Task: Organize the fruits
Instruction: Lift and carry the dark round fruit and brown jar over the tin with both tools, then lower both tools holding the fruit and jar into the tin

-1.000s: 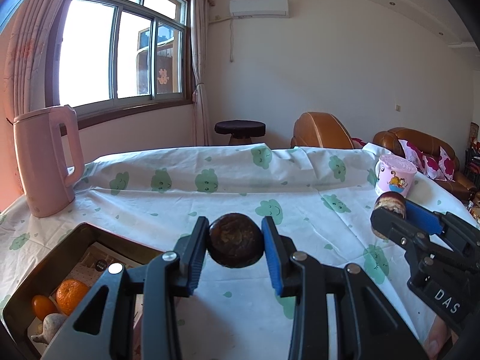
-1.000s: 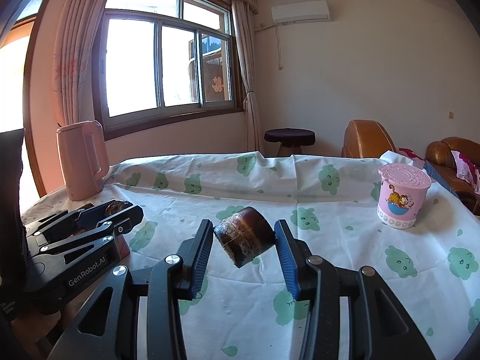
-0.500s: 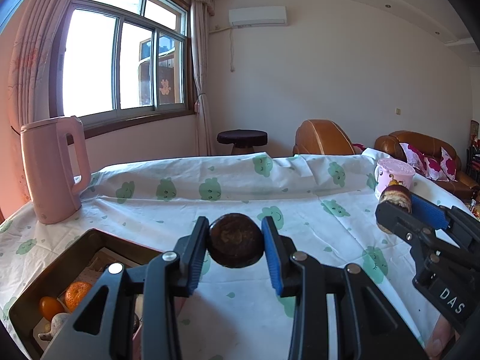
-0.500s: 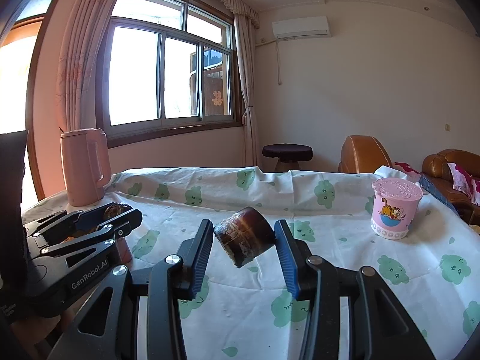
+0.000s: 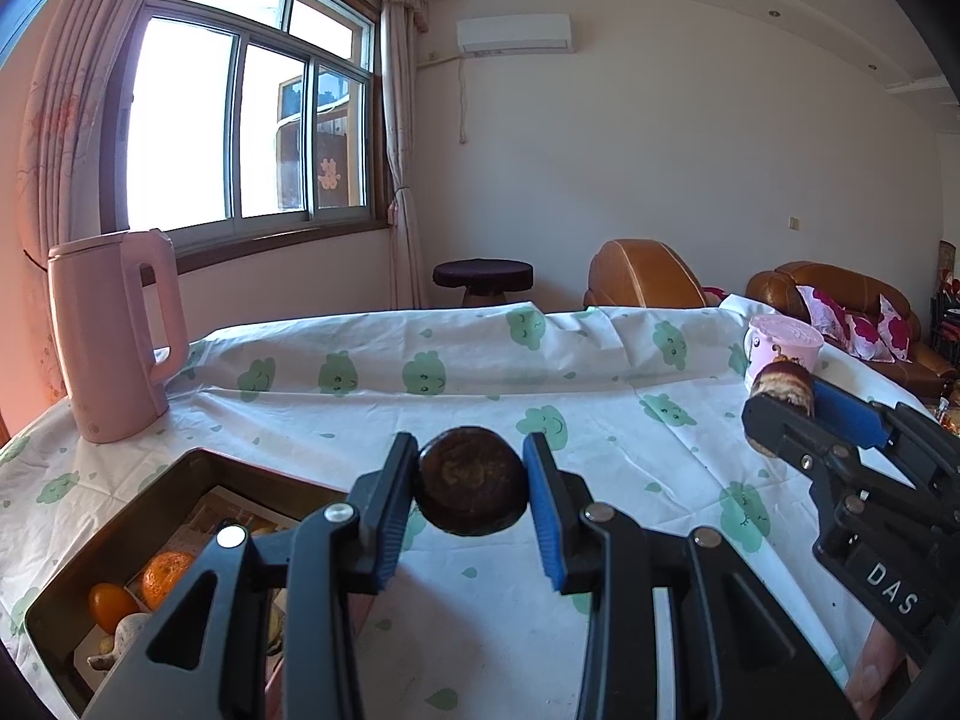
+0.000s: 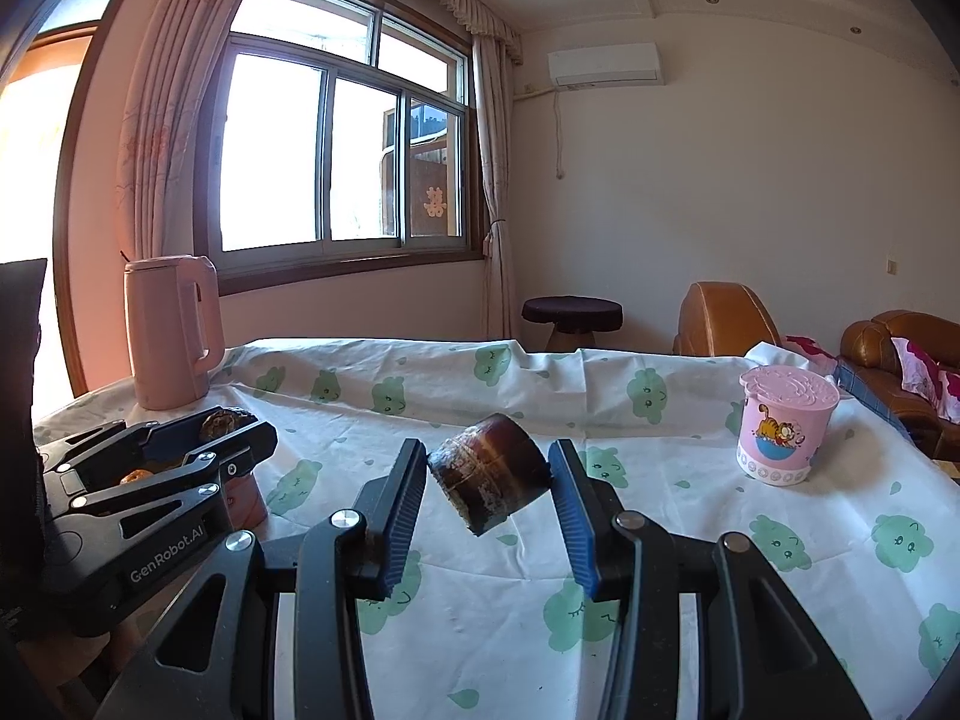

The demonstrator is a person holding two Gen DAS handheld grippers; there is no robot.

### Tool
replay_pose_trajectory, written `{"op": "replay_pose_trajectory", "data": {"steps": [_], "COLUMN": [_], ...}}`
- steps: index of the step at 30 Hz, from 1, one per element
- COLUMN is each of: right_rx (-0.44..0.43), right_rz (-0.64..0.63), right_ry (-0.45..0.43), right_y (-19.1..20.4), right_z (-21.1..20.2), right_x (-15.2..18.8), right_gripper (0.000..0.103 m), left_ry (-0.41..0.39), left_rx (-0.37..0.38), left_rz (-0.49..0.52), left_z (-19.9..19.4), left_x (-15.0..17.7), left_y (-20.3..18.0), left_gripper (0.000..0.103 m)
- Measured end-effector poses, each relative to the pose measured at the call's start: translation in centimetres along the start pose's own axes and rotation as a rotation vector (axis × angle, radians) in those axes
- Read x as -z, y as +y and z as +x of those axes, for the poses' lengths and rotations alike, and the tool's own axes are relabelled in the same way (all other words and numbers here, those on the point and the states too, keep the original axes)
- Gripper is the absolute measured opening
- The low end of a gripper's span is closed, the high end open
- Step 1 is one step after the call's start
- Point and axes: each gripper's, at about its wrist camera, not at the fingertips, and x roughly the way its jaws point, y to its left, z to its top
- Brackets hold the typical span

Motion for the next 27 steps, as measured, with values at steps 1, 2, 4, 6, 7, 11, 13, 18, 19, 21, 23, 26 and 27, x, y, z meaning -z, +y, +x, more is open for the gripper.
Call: {"op": "replay_pose_trajectory", "data": {"steps": [1, 2, 4, 6, 7, 11, 13, 18, 19, 21, 23, 26, 27], "right_rx": [-0.003, -0.006, -0.012, -0.023, -0.029, -0.06, -0.075, -0.112, -0.121, -0.131, -0.141, -0.156, -0.162], "right_rz": [-0.004, -0.008, -0.014, -0.018, -0.021, -0.027, -0.037, -0.058, -0.058, -0.063, -0.067, -0.074, -0.076], "right_ry": [0.003, 0.007, 0.012, 0.02, 0.025, 0.04, 0.046, 0.06, 0.065, 0.07, 0.075, 0.084, 0.086], "right_y": [0.1, 0.2, 0.5, 0.8, 1.0, 2.2, 3.1, 5.0, 5.3, 5.9, 6.5, 7.3, 7.6], "right_z": [0.0, 0.1, 0.2, 0.4, 0.5, 0.9, 1.1, 1.7, 1.9, 2.1, 2.4, 2.8, 2.9], "right_x": [0.0, 0.0, 0.0, 0.0, 0.0, 0.0, 0.0, 0.0, 0.0, 0.0, 0.0, -0.1, -0.1], "right_gripper": [0.045, 0.045, 0.045, 0.045, 0.045, 0.045, 0.045, 0.045, 0.045, 0.045, 0.045, 0.045, 0.045], "left_ry": [0.0, 0.001, 0.003, 0.007, 0.007, 0.014, 0.02, 0.032, 0.035, 0.037, 0.038, 0.037, 0.038], "left_rx": [0.001, 0.001, -0.001, -0.005, -0.005, -0.004, -0.008, -0.018, -0.021, -0.029, -0.038, -0.054, -0.06], "left_rz": [-0.001, -0.004, -0.007, -0.011, -0.013, -0.022, -0.027, -0.047, -0.051, -0.06, -0.069, -0.076, -0.076], "left_z": [-0.1, -0.2, -0.5, -0.7, -0.8, -1.4, -1.5, -2.1, -2.2, -2.5, -2.8, -3.1, -3.3], "left_x": [0.1, 0.1, 0.2, 0.3, 0.4, 0.7, 0.8, 0.9, 0.9, 0.9, 0.9, 0.9, 0.9], "left_y": [0.1, 0.2, 0.5, 0.8, 1.0, 1.7, 2.1, 3.5, 3.8, 4.6, 5.3, 6.2, 6.5], "left_gripper": [0.038, 0.038, 0.038, 0.038, 0.038, 0.038, 0.038, 0.038, 0.038, 0.038, 0.038, 0.038, 0.038]}}
